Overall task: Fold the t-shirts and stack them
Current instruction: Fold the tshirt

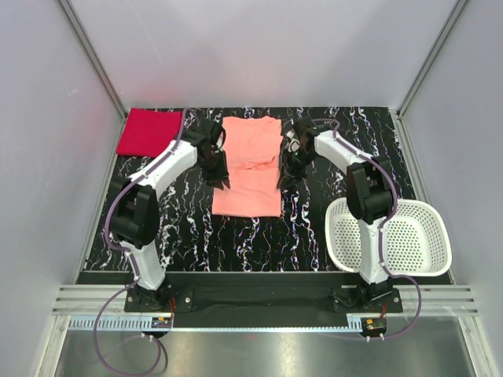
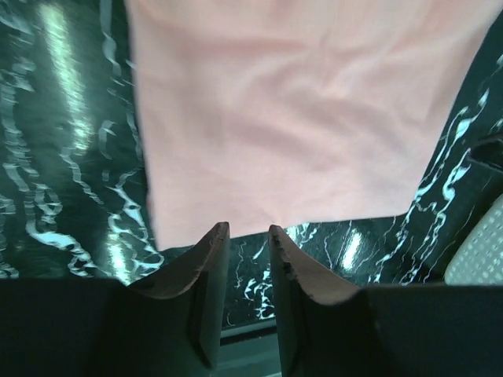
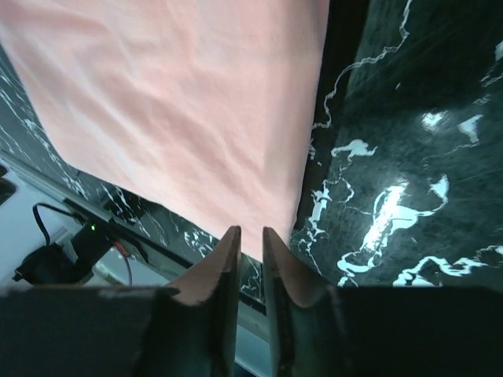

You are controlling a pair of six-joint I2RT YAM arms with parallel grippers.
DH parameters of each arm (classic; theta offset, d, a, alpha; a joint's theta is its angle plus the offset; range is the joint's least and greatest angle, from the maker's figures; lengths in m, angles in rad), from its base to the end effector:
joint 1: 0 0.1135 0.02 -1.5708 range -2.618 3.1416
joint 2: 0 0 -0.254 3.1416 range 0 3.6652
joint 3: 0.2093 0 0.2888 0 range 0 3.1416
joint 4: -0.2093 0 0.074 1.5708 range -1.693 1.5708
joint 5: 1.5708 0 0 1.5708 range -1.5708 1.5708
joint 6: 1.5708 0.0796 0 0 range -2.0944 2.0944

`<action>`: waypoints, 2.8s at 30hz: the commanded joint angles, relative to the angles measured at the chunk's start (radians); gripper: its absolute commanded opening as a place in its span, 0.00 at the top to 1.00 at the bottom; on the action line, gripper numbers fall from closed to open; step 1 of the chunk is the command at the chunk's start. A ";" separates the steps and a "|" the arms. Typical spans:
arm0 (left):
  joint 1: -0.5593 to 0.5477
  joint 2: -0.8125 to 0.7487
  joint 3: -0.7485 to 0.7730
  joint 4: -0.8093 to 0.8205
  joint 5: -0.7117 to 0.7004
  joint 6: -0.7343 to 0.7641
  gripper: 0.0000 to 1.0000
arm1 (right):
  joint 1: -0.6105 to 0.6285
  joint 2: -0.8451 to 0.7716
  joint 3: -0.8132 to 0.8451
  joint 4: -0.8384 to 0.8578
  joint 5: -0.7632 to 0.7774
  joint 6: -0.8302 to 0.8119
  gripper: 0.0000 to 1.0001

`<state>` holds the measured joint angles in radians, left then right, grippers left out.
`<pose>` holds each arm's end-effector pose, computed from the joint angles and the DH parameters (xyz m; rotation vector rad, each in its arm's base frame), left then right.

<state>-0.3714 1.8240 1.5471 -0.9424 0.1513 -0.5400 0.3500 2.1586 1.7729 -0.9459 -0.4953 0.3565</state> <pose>0.3911 -0.1652 0.1965 -0.2026 2.8557 -0.4186 0.4373 0.1999 0.1343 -0.0808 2.9783 0.8303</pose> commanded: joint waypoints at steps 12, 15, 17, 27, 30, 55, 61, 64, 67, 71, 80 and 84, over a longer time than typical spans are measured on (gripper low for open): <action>0.031 0.040 -0.252 0.146 0.011 -0.006 0.73 | 0.012 0.058 -0.107 0.132 -0.086 -0.035 0.96; 0.022 0.025 -0.281 0.178 0.047 0.020 0.72 | 0.044 0.027 -0.075 0.084 -0.046 -0.076 0.96; 0.016 -0.026 -0.300 0.191 0.056 0.014 0.71 | 0.066 -0.011 -0.057 0.067 -0.046 -0.073 0.96; -0.018 -0.058 -0.282 0.240 0.185 -0.048 0.66 | 0.199 0.024 -0.147 0.205 -0.345 0.061 0.98; -0.018 0.023 -0.306 0.272 0.223 -0.048 0.67 | 0.196 0.079 -0.148 0.202 -0.356 0.032 0.99; -0.034 -0.117 -0.335 0.188 0.289 -0.001 0.58 | 0.161 -0.105 -0.247 0.160 -0.301 -0.010 1.00; 0.046 -0.126 -0.416 0.186 0.180 0.024 0.60 | 0.216 0.010 -0.248 0.271 -0.376 0.065 1.00; 0.112 -0.112 -0.479 0.203 0.137 0.081 0.62 | 0.210 0.037 -0.291 0.262 -0.353 0.030 1.00; 0.150 -0.091 -0.518 0.208 0.126 0.104 0.64 | 0.184 0.015 -0.390 0.295 -0.335 0.013 1.00; 0.150 -0.089 -0.623 0.254 0.129 0.114 0.64 | 0.124 -0.039 -0.539 0.335 -0.310 0.007 1.00; 0.124 -0.331 -0.656 0.139 0.145 0.071 0.66 | 0.106 -0.290 -0.584 0.219 -0.267 -0.007 0.98; 0.124 -0.371 -0.477 0.085 0.160 0.072 0.61 | 0.075 -0.315 -0.454 0.208 -0.240 0.031 0.88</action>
<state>-0.2470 1.5040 0.9302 -0.8482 0.3096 -0.4709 0.4477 1.9087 1.2057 -0.7216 -0.7631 0.3515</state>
